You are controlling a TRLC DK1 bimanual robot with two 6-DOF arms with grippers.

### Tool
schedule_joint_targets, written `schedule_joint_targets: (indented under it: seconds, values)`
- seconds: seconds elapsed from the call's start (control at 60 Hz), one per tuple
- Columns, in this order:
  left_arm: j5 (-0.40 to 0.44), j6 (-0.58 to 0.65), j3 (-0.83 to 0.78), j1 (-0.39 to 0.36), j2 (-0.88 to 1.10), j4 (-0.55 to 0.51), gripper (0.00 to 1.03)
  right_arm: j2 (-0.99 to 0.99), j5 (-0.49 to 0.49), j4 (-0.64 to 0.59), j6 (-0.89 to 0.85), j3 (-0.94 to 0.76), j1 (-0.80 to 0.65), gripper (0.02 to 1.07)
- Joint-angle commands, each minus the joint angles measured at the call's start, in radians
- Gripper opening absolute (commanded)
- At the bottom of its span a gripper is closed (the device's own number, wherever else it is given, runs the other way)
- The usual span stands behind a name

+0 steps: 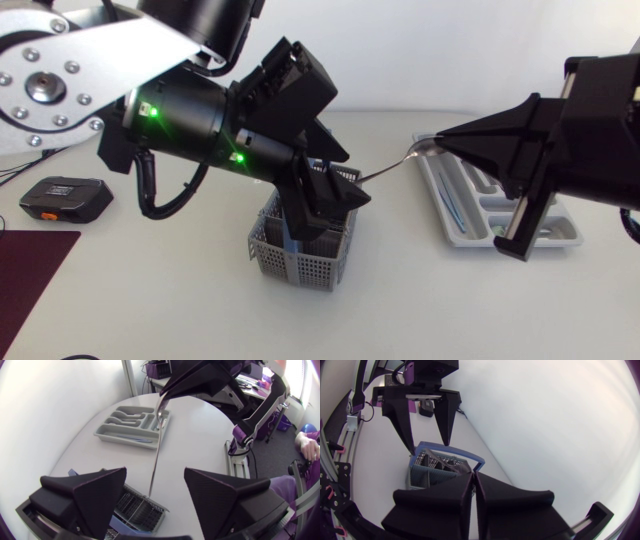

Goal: Unload the cutlery basket into the drawer organizer.

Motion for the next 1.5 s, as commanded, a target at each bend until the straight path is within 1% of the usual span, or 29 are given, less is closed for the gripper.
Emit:
schedule_joint_targets:
  seconds: [0.0,0.167,0.2,0.267,0.4,0.517,0.6,0.65,0.683,0.967,1.0,1.15,1.217,1.267,1.333,1.35,1.383,1.483]
  values:
    - [0.027,0.015,0.044,-0.008,0.021,-0.022,0.72,-0.015,-0.02,0.02,-0.021,-0.019,0.01,0.07]
    - [0.049,0.012,0.055,-0.009,0.024,-0.031,0.63,-0.04,-0.025,0.025,-0.013,-0.022,0.041,0.07]
    - [0.053,0.012,0.057,-0.008,0.024,-0.033,0.6,-0.043,-0.025,0.028,-0.012,-0.026,0.046,0.07]
    - [0.059,0.01,0.057,-0.006,0.026,-0.037,0.59,-0.046,-0.025,0.036,-0.01,-0.032,0.05,0.07]
    - [0.061,0.007,0.057,0.001,0.03,-0.037,0.39,-0.048,-0.025,0.054,-0.005,-0.047,0.055,0.07]
    - [0.061,0.006,0.053,0.008,0.03,-0.037,0.25,-0.049,-0.022,0.065,-0.007,-0.055,0.055,0.07]
    - [0.061,0.006,0.05,0.012,0.03,-0.037,0.18,-0.048,-0.02,0.071,-0.01,-0.058,0.055,0.07]
    - [0.061,0.006,0.049,0.014,0.03,-0.037,0.12,-0.046,-0.019,0.079,-0.013,-0.062,0.053,0.07]
    - [0.061,0.006,0.049,0.014,0.032,-0.037,0.04,-0.046,-0.019,0.082,-0.015,-0.064,0.053,0.07]
    - [0.063,-0.026,0.046,0.014,0.047,-0.04,0.03,-0.041,-0.011,0.122,-0.013,-0.076,0.044,0.09]
    - [0.064,-0.034,0.046,0.014,0.047,-0.04,0.03,-0.043,-0.01,0.131,-0.01,-0.081,0.043,0.12]
    - [0.067,-0.069,0.043,0.018,0.052,-0.022,0.03,-0.043,0.038,0.186,0.021,-0.101,0.039,0.43]
    - [0.067,-0.089,0.04,0.026,0.052,0.001,0.03,-0.029,0.044,0.197,0.062,-0.09,0.038,0.54]
    - [0.067,-0.108,0.038,0.034,0.052,0.021,0.03,0.0,0.044,0.197,0.116,-0.07,0.015,0.6]
    - [0.067,-0.126,0.032,0.04,0.052,0.053,0.03,0.028,0.033,0.197,0.177,-0.056,-0.023,0.62]
    - [0.067,-0.143,0.026,0.044,0.052,0.073,0.03,0.051,0.026,0.194,0.229,-0.049,-0.039,0.62]
    - [0.067,-0.154,0.02,0.046,0.052,0.092,0.03,0.071,0.019,0.184,0.271,-0.041,-0.05,0.62]
    - [0.064,-0.194,0.0,0.049,0.055,0.152,0.03,0.13,-0.039,0.154,0.38,-0.018,-0.071,0.62]
